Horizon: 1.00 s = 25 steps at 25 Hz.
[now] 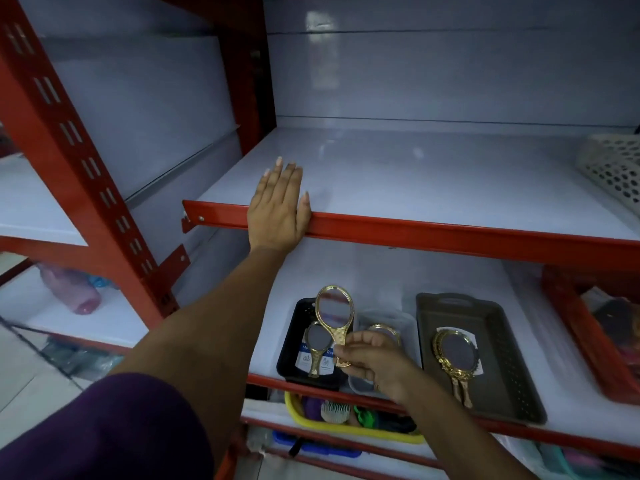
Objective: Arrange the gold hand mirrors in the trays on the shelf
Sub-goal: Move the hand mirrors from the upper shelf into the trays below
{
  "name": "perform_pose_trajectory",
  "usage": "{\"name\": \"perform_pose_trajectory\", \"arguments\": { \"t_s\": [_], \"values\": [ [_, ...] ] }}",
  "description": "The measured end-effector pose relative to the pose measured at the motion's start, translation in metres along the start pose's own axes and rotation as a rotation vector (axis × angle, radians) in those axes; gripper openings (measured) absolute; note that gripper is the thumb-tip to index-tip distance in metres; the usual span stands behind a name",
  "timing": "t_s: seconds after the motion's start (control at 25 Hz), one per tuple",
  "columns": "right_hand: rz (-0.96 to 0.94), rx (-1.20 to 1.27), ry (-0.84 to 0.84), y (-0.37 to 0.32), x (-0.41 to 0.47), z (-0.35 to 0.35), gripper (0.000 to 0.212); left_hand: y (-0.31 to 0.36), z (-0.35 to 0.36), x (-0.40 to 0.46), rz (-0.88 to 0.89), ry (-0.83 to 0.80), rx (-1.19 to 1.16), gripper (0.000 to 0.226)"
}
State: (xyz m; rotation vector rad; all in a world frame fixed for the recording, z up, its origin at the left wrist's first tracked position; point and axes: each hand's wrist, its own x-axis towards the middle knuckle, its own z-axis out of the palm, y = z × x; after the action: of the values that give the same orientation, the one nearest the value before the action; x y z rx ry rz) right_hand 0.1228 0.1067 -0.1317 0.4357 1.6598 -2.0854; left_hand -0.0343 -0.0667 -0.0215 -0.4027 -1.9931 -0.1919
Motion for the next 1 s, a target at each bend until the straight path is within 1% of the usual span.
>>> {"name": "perform_pose_trajectory", "arguments": {
  "t_s": [0.16,0.28,0.36,0.56,0.68,0.76,0.8,0.92,1.0],
  "values": [
    [0.145,0.046,0.095,0.024,0.043,0.012,0.013,-0.002,0.004,-0.001,0.011,0.036,-0.007,0.058],
    [0.263,0.053,0.172,0.037,0.071,0.021,0.015,-0.004,0.008,-0.001,0.023,0.061,-0.001,0.060],
    [0.310,0.053,0.211,0.043,0.086,0.026,0.017,-0.005,0.011,-0.001,0.038,0.080,-0.001,0.061],
    [0.331,0.019,0.238,0.051,0.108,0.036,0.022,-0.006,0.014,-0.001,0.064,0.116,-0.015,0.061],
    [0.370,-0.058,0.268,0.052,0.114,0.040,0.017,-0.008,0.016,0.000,0.067,0.121,-0.017,0.061],
    [0.371,-0.154,0.261,0.052,0.114,0.044,0.031,-0.007,0.016,-0.002,0.059,0.109,-0.019,0.061],
    [0.370,-0.183,0.256,0.051,0.112,0.046,0.034,-0.007,0.016,-0.003,0.052,0.095,-0.023,0.061],
    [0.376,-0.227,0.231,0.045,0.102,0.046,0.026,-0.008,0.010,-0.002,0.070,0.053,-0.030,0.061],
    [0.379,-0.235,0.216,0.039,0.093,0.045,0.023,-0.008,0.008,-0.013,0.145,0.026,-0.019,0.056]
  ]
}}
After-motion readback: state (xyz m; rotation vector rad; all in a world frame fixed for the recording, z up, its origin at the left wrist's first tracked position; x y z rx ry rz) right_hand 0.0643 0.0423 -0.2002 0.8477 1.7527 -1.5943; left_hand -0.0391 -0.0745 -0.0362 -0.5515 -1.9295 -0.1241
